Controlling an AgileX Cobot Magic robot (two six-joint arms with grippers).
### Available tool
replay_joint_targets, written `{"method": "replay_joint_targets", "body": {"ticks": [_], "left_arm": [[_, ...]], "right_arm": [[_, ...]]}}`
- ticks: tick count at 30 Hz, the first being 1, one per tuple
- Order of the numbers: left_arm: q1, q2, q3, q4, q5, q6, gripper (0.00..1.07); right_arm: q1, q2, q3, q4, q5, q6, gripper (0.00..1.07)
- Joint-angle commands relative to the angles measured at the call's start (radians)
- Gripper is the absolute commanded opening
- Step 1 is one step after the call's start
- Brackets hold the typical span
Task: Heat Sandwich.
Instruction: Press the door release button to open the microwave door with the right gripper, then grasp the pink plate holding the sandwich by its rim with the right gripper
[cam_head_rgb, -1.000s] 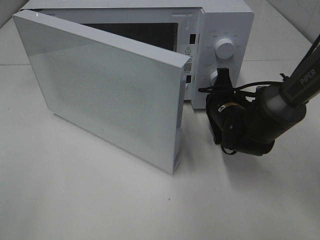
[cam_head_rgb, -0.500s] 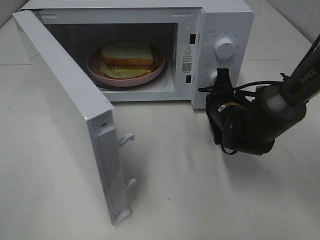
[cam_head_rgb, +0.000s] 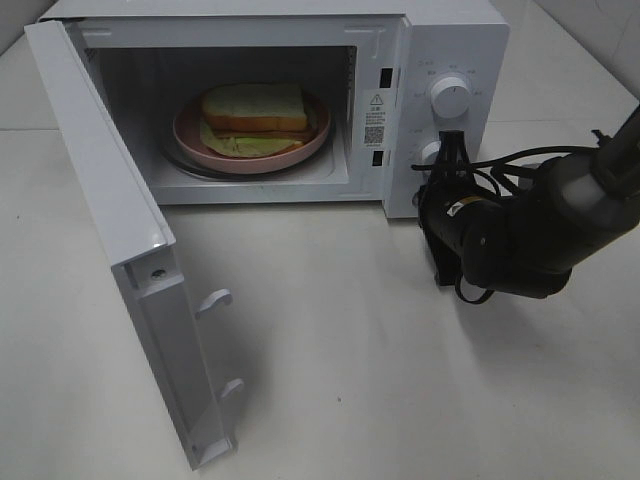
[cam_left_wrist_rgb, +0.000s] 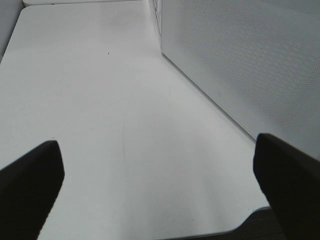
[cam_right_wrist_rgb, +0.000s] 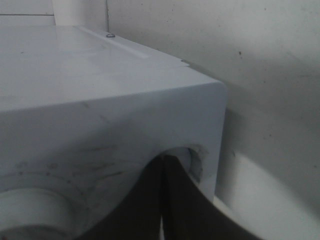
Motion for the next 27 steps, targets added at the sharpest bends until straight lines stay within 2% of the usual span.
{"method": "replay_joint_targets", "body": {"ticks": [1,17,21,26,27], "left_arm": [[0.001,-0.015,0.002,-0.004,-0.013,-0.005,0.98],[0.001,-0.015,0.002,-0.004,-0.013,-0.005,0.98],[0.001,-0.015,0.002,-0.004,-0.013,-0.005,0.98],[0.001,-0.015,0.002,-0.004,-0.013,-0.005,0.98],[0.001,-0.015,0.002,-0.004,-0.013,-0.005,0.98]], "right_arm": [[-0.003,-0.045,0.016,-0.033,0.034,-0.023,0.0],[-0.003,-0.217,0.11,-0.01,0.292,-0.298,0.01],[-0.003,-0.31,0.12,-0.008,0.492,-0.51,0.03],[-0.003,-0.354,0.12,-0.009,0.565,-0.619,0.04],[-0.003,-0.384,0.12,-0.009,0.606,-0.702,0.04]]}}
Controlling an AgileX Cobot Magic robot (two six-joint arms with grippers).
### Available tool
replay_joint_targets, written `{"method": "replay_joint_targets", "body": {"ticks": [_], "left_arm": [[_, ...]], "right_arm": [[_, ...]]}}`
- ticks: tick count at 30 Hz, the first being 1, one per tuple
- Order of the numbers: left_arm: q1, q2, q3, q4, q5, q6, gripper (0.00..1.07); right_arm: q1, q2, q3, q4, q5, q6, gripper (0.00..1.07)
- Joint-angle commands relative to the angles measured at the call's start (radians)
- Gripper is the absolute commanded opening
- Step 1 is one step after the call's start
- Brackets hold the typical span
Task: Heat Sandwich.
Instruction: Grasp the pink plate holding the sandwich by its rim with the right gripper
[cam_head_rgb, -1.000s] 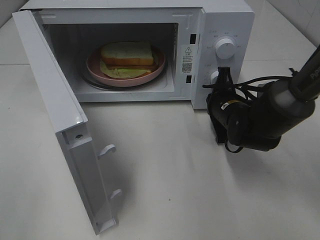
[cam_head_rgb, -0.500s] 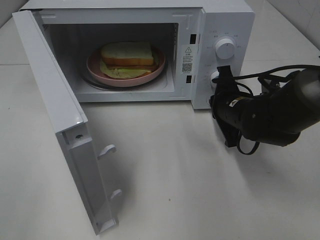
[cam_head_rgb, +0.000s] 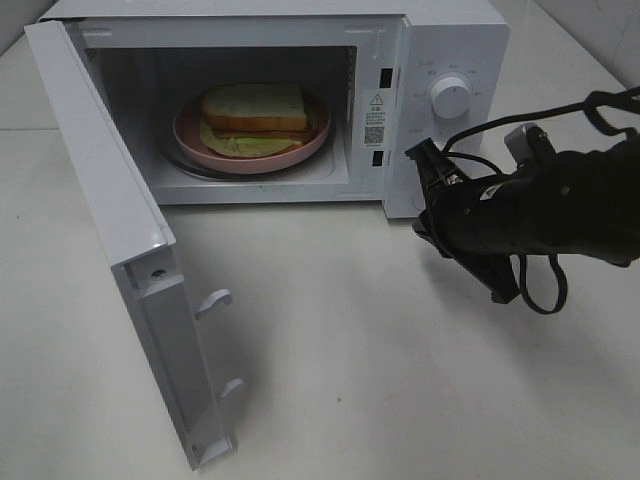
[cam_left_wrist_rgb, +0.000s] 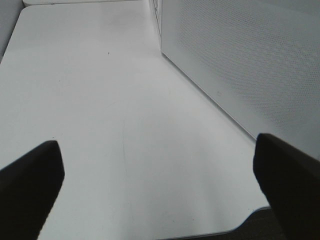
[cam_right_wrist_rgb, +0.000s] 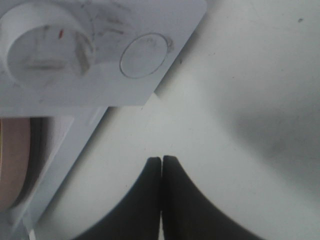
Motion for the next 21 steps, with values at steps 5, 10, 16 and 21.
{"method": "replay_joint_targets", "body": {"ticks": [5,10,16,21], "left_arm": [[0.001,-0.015,0.002,-0.004,-0.013,-0.005,0.98],[0.001,-0.015,0.002,-0.004,-0.013,-0.005,0.98],[0.001,-0.015,0.002,-0.004,-0.013,-0.005,0.98],[0.001,-0.015,0.002,-0.004,-0.013,-0.005,0.98]], "right_arm": [[-0.003,-0.118,-0.002,-0.001,0.196,-0.322,0.06],[-0.004,-0.175,-0.004,-0.009,0.354,-0.492,0.06],[-0.004,-0.185,-0.016,-0.132,0.599,-0.595,0.08],[-0.004,-0.185,-0.077,-0.271,0.784,-0.65,0.09]]}}
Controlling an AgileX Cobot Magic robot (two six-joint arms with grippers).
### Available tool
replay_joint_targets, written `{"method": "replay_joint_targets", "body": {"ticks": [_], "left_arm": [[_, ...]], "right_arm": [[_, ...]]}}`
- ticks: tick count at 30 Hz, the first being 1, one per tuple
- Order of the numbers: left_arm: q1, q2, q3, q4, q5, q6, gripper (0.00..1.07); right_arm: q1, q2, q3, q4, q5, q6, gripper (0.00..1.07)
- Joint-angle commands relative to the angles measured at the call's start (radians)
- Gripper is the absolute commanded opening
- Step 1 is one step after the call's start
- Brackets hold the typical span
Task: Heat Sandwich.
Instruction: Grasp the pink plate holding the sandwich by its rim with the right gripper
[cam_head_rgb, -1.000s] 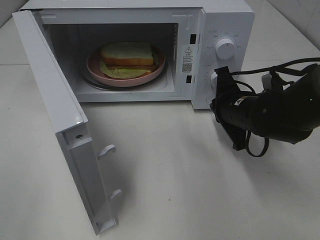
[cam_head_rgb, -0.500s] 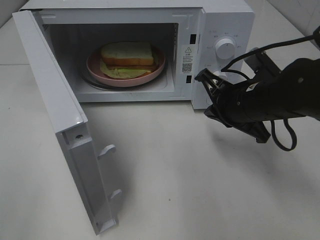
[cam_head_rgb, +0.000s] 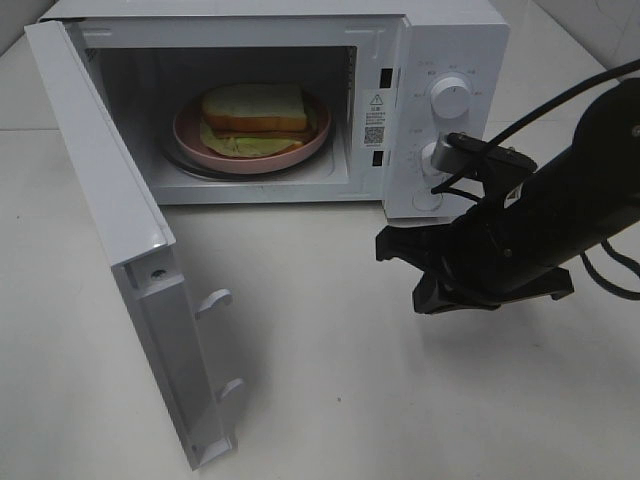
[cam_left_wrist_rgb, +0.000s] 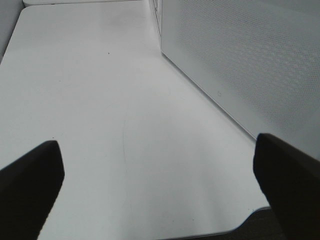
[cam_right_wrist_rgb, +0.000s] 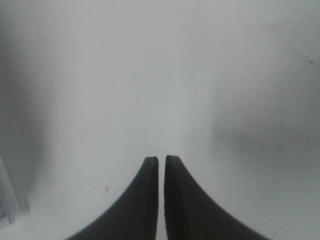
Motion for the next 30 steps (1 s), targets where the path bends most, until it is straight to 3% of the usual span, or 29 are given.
{"method": "replay_joint_targets", "body": {"ticks": [1,5,15,21,30], "left_arm": [[0.001,-0.015,0.002,-0.004,-0.013,-0.005,0.98],[0.001,-0.015,0.002,-0.004,-0.013,-0.005,0.98],[0.001,-0.015,0.002,-0.004,-0.013,-0.005,0.98],[0.001,-0.015,0.002,-0.004,-0.013,-0.005,0.98],[0.001,-0.015,0.002,-0.004,-0.013,-0.005,0.98]], "right_arm": [[-0.004,-0.01,-0.035,-0.083,0.101,-0.049,0.09],[-0.004,-0.01,-0.116,-0.165,0.235,-0.153,0.09],[-0.004,-0.01,-0.213,-0.187,0.357,-0.517,0.11],[-0.004,-0.01,-0.221,-0.187,0.345,-0.991,0.12],[-0.004,-0.01,-0.221,-0.187,0.342,-1.508,0.16]]}}
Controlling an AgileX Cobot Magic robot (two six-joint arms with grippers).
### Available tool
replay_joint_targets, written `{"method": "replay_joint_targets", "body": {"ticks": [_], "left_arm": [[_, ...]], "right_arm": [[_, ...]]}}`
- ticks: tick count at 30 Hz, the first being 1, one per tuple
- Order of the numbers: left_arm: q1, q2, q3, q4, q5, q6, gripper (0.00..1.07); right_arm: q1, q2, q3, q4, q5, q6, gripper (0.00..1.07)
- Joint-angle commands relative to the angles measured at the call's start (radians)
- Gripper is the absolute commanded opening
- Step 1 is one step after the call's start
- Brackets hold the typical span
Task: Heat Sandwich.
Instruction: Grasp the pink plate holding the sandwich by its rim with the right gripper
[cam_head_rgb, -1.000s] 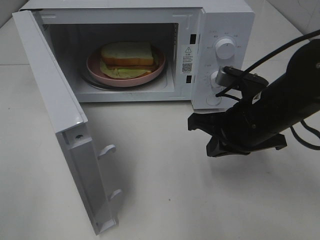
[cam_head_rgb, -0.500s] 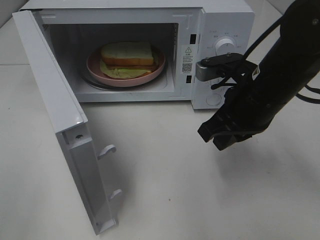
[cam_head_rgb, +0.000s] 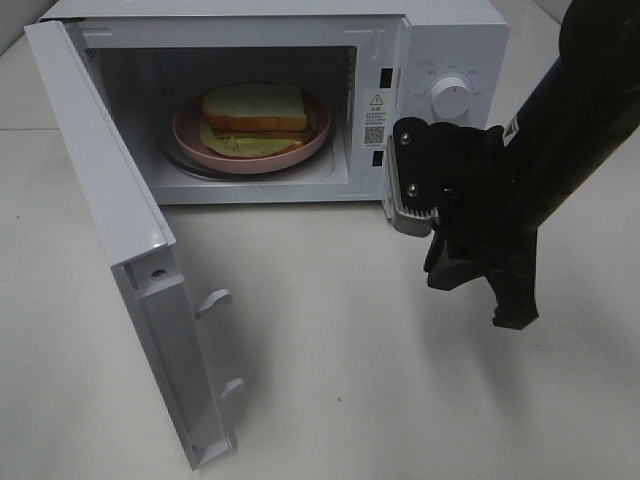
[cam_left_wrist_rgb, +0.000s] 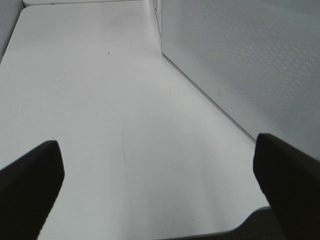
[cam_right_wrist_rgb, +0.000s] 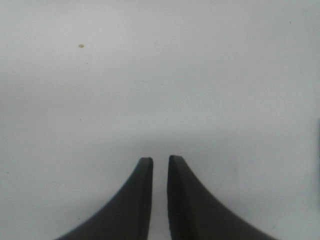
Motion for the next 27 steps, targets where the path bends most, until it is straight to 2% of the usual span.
{"method": "replay_joint_targets", "body": {"ticks": [1,3,6,7,8,9,11,12,13,16,18,27], "left_arm": [[0.001,-0.015,0.002,-0.004,-0.013,-0.005,0.98],[0.001,-0.015,0.002,-0.004,-0.013,-0.005,0.98],[0.001,-0.015,0.002,-0.004,-0.013,-0.005,0.98],[0.001,-0.015,0.002,-0.004,-0.013,-0.005,0.98],[0.001,-0.015,0.002,-0.004,-0.013,-0.005,0.98],[0.001,-0.015,0.002,-0.004,-0.013,-0.005,0.98],[0.001,-0.015,0.002,-0.004,-0.013,-0.005,0.98],[0.001,-0.015,0.002,-0.004,-0.013,-0.005,0.98],[0.001,-0.015,0.002,-0.004,-0.013,-0.005,0.98],[0.001,-0.015,0.002,-0.004,-0.013,-0.005,0.98],[0.001,-0.015,0.002,-0.004,-0.013,-0.005,0.98],[0.001,-0.015,0.002,-0.004,-0.013,-0.005,0.98]], "right_arm": [[-0.004,-0.01,-0.006,-0.003,0.003,-0.177,0.17],[-0.004,-0.01,-0.006,-0.003,-0.001,-0.186,0.18],[-0.004,-0.01,-0.006,-0.026,-0.042,-0.17,0.34],[-0.004,-0.01,-0.006,-0.026,-0.042,-0.17,0.34],[-0.004,-0.01,-0.006,-0.029,-0.054,-0.158,0.39],[-0.004,-0.01,-0.006,-0.03,-0.082,-0.127,0.53],[-0.002,-0.01,-0.006,-0.035,-0.108,-0.095,0.67],[-0.002,-0.01,-0.006,-0.035,-0.108,-0.095,0.67],[-0.002,-0.01,-0.006,-0.046,-0.121,-0.067,0.8],[-0.002,-0.01,-0.006,-0.055,-0.126,-0.028,0.94],[-0.002,-0.01,-0.006,-0.055,-0.128,-0.02,0.98],[-0.002,-0.01,-0.009,-0.12,-0.127,-0.013,0.95]]}}
